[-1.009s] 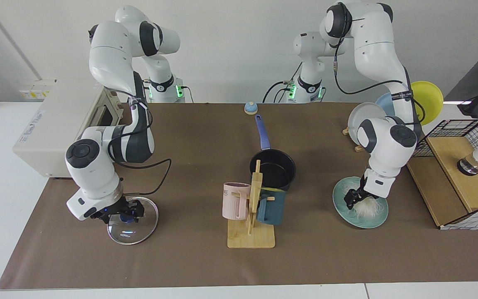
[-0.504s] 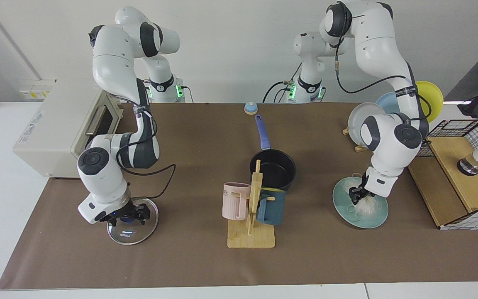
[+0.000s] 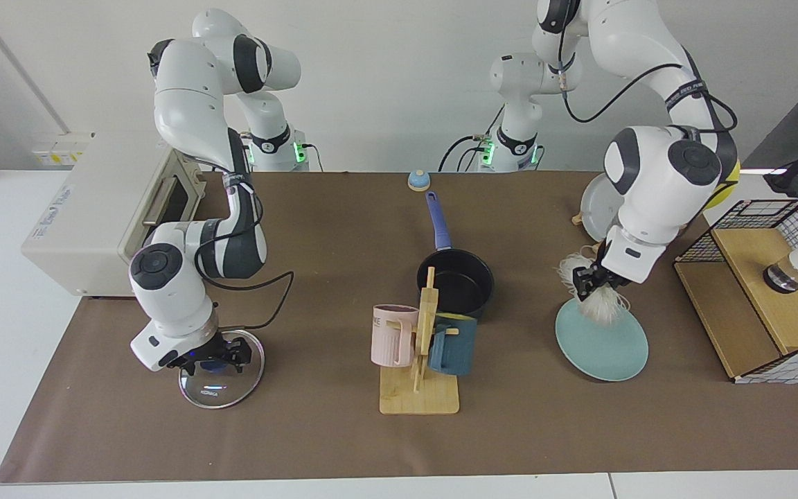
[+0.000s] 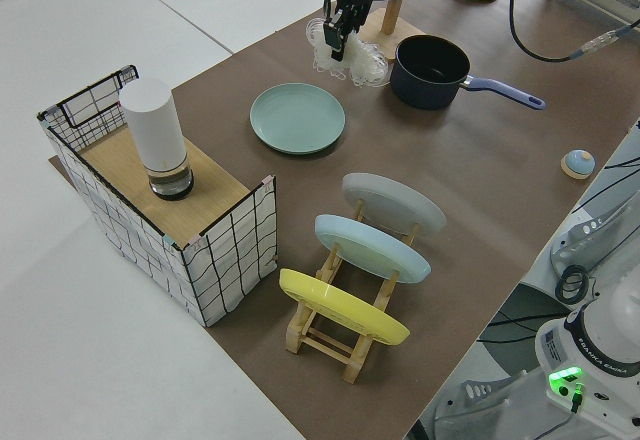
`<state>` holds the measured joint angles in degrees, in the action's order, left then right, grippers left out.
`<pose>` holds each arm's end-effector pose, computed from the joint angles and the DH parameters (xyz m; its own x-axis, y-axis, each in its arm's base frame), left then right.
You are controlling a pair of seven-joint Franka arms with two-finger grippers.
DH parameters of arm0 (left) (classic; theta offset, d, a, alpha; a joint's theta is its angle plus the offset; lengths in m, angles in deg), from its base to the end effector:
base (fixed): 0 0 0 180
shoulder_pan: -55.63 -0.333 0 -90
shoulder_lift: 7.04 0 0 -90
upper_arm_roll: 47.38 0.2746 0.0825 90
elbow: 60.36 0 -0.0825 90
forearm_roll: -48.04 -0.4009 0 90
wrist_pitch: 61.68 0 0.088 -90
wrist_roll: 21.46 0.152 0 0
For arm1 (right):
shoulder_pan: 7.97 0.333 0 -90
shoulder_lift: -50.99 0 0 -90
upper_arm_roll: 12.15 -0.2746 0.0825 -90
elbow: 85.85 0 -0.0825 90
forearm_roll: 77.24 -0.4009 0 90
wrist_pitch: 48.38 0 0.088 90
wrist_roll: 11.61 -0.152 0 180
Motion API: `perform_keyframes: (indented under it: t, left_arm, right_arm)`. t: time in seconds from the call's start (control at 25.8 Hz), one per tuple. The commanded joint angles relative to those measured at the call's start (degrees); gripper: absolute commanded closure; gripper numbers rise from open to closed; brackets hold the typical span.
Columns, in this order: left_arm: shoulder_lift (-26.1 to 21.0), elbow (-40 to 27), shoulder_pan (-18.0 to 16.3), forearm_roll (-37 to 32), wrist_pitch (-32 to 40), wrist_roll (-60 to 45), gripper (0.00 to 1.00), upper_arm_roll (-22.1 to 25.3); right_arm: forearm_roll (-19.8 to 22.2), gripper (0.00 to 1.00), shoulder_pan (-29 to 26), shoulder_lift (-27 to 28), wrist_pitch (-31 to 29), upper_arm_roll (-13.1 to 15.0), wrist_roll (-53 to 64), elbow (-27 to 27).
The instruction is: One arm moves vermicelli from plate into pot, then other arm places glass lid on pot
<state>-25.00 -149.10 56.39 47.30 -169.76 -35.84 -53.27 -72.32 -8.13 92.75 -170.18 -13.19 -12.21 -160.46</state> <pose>0.6587 -0.0703 0.3837 0.9905 0.1362 0.0201 0.1357 -0.9904 0.0251 0.7424 0.0020 0.2360 0.9946 0.0443 0.0942 0.0384 -0.9972 0.0638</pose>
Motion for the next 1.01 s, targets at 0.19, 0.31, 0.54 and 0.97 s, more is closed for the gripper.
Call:
perform_keyframes:
  t: [0.19,0.31,0.54,0.97]
  left_arm:
    - [6.6,-7.5,0.6,0.6,0.8,-14.1,1.0,-12.3]
    - [6.5,-9.3,0.6,1.4,-3.8,-17.8,1.0,-15.1]
    - [4.9,-14.0,1.1,1.9,-12.2,-21.7,1.0,-18.7]
    - [1.1,-20.2,2.7,1.2,-21.9,-21.7,1.0,-18.6]
  right_arm:
    - [-0.4,0.0,-0.3,-2.2,-0.1,-0.5,-0.7,-2.8]
    - [-0.4,0.0,-0.3,-2.6,-0.1,-0.5,-0.8,-3.3]
    - [-0.4,0.04,-0.6,-2.9,-0.1,-0.5,-0.8,-4.0]
    - [-0.3,1.0,0.2,-4.1,1.7,-0.5,-0.5,-3.7]
